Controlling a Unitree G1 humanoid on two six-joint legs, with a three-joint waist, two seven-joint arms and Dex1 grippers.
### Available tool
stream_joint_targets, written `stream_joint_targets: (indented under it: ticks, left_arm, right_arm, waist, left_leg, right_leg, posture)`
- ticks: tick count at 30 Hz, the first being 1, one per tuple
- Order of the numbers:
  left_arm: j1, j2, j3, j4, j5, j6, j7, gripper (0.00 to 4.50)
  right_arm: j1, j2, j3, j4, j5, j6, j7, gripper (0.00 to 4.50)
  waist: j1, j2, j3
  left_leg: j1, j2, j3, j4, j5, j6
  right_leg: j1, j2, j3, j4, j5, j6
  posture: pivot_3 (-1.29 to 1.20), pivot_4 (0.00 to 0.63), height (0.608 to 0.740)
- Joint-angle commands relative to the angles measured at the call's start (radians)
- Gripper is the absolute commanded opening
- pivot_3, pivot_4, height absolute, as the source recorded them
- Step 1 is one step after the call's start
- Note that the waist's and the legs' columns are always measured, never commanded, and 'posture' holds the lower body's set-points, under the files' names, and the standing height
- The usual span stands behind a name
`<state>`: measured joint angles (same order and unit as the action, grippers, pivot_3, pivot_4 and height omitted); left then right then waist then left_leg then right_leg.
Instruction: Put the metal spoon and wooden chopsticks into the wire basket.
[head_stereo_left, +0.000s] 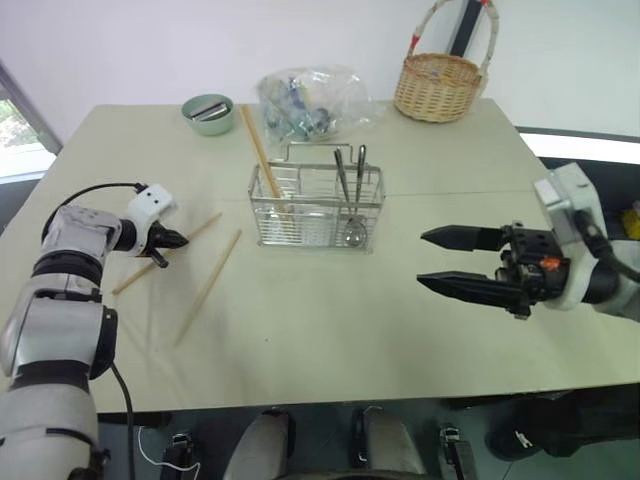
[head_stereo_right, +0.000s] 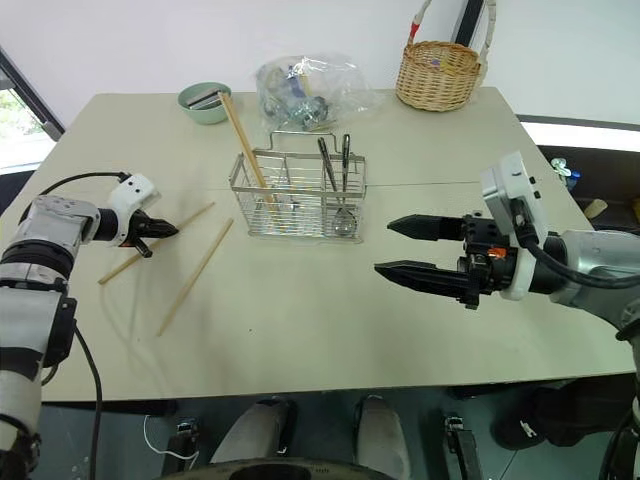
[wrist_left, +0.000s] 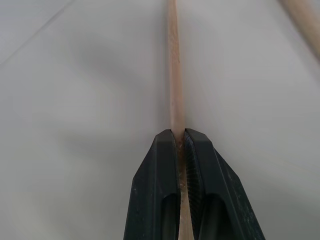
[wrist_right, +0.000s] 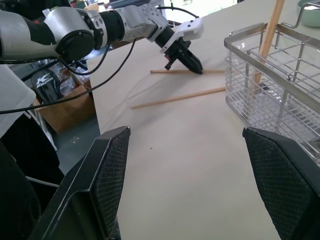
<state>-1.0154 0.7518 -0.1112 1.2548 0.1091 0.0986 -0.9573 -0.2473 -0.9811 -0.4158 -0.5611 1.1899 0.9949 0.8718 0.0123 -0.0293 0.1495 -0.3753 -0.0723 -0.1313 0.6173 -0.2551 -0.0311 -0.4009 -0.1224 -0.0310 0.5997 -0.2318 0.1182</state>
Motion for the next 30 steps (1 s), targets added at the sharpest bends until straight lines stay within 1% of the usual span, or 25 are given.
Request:
stream_joint_targets:
  ticks: [1, 4, 5, 6, 8, 10, 12, 16, 18, 23, 27, 30]
  left_arm:
    - [-0.071, 0.025, 0.199, -0.074, -0.143, -0.064, 0.204, 0.03]
    - [-0.119, 0.001, 0.369, -0.198, -0.291, -0.009, 0.295, 0.03]
    - [-0.124, -0.01, 0.413, -0.252, -0.336, 0.021, 0.31, 0.03]
    - [-0.124, -0.034, 0.458, -0.344, -0.39, 0.05, 0.333, 0.03]
    - [-0.129, -0.087, 0.522, -0.513, -0.489, 0.131, 0.381, 0.03]
    - [-0.141, -0.15, 0.556, -0.662, -0.573, 0.223, 0.433, 0.03]
    - [-0.149, -0.219, 0.554, -0.782, -0.629, 0.286, 0.481, 0.03]
    - [-0.138, -0.33, 0.482, -0.908, -0.645, 0.314, 0.499, 0.03]
    - [-0.125, -0.381, 0.444, -0.925, -0.639, 0.307, 0.488, 0.03]
    - [-0.092, -0.46, 0.383, -0.915, -0.62, 0.288, 0.475, 0.03]
    - [-0.027, -0.497, 0.311, -0.919, -0.566, 0.236, 0.445, 0.03]
    - [0.02, -0.515, 0.28, -0.924, -0.551, 0.219, 0.422, 0.03]
  right_arm:
    - [0.012, -0.01, -0.019, -0.008, -0.004, -0.032, 0.01, 3.72]
    - [0.025, 0.001, -0.011, -0.012, -0.014, -0.047, 0.004, 3.72]
    - [0.028, 0.004, -0.008, -0.015, -0.014, -0.051, -0.001, 3.72]
    - [0.033, 0.008, -0.007, -0.017, -0.012, -0.054, -0.004, 3.72]
    - [0.042, 0.013, -0.004, -0.02, -0.011, -0.062, -0.007, 3.72]
    - [0.048, 0.018, -0.001, -0.019, -0.011, -0.071, -0.009, 3.72]
    - [0.049, 0.022, 0.001, -0.013, -0.01, -0.076, -0.011, 3.72]
    - [0.047, 0.033, 0.019, -0.012, -0.022, -0.09, -0.017, 3.72]
    - [0.052, 0.038, 0.023, -0.015, -0.025, -0.098, -0.021, 3.72]
    - [0.087, 0.051, 0.005, -0.036, -0.015, -0.108, -0.049, 3.72]
    - [0.116, 0.055, -0.015, -0.047, -0.008, -0.114, -0.077, 3.72]
    - [0.127, 0.057, -0.032, -0.052, 0.003, -0.113, -0.101, 3.72]
  waist:
    - [0.0, -0.003, 0.001]
    - [0.003, -0.007, 0.001]
    - [0.003, -0.007, 0.001]
    - [0.002, -0.007, 0.001]
    - [0.001, -0.006, 0.0]
    - [0.002, -0.006, 0.0]
    - [0.002, -0.006, 0.0]
    - [0.001, -0.005, 0.0]
    - [0.002, -0.005, 0.0]
    - [0.0, -0.004, 0.0]
    - [0.002, -0.004, 0.0]
    - [0.002, -0.004, 0.0]
  left_leg:
    - [0.0, 0.0, 0.0, 0.0, 0.0, 0.0]
    - [-0.003, 0.0, -0.002, 0.001, 0.0, 0.0]
    - [-0.006, 0.0, -0.003, 0.003, 0.0, 0.0]
    - [-0.007, -0.001, -0.004, 0.006, 0.0, -0.001]
    - [-0.009, -0.003, -0.003, 0.009, 0.0, -0.001]
    - [-0.009, -0.004, -0.003, 0.012, 0.0, 0.0]
    - [-0.009, -0.004, -0.003, 0.014, 0.0, 0.0]
    - [-0.008, -0.004, -0.003, 0.014, 0.0, 0.0]
    - [-0.008, -0.004, -0.003, 0.014, 0.0, 0.0]
    - [-0.007, -0.004, -0.002, 0.013, 0.0, 0.0]
    - [-0.007, -0.004, -0.002, 0.013, 0.0, 0.0]
    - [-0.007, -0.004, -0.002, 0.014, 0.0, 0.0]
  right_leg:
    - [0.0, 0.0, 0.0, 0.0, 0.0, 0.0]
    - [-0.002, 0.0, -0.001, 0.0, 0.002, 0.002]
    - [-0.003, 0.0, -0.002, 0.0, 0.002, 0.003]
    - [-0.003, 0.0, -0.002, 0.0, 0.002, 0.003]
    - [-0.002, -0.002, -0.002, -0.001, 0.003, 0.005]
    - [0.0, -0.003, -0.001, -0.001, 0.004, 0.006]
    - [0.001, -0.003, -0.001, -0.002, 0.005, 0.008]
    - [0.002, -0.002, -0.001, -0.002, 0.005, 0.008]
    - [0.002, -0.002, -0.001, -0.002, 0.005, 0.008]
    - [0.002, -0.002, -0.001, -0.002, 0.006, 0.008]
    - [0.003, -0.002, -0.001, -0.002, 0.006, 0.008]
    - [0.003, -0.002, 0.0, -0.002, 0.006, 0.008]
  posture:
    - [0.0, 0.15, 0.693]
    - [0.0, 0.15, 0.693]
    - [0.0, 0.15, 0.693]
    - [0.0, 0.15, 0.693]
    - [0.0, 0.15, 0.693]
    - [0.0, 0.15, 0.693]
    - [0.0, 0.15, 0.693]
    - [0.0, 0.15, 0.693]
    - [0.0, 0.15, 0.693]
    - [0.0, 0.15, 0.693]
    - [0.0, 0.15, 0.693]
    - [0.0, 0.15, 0.693]
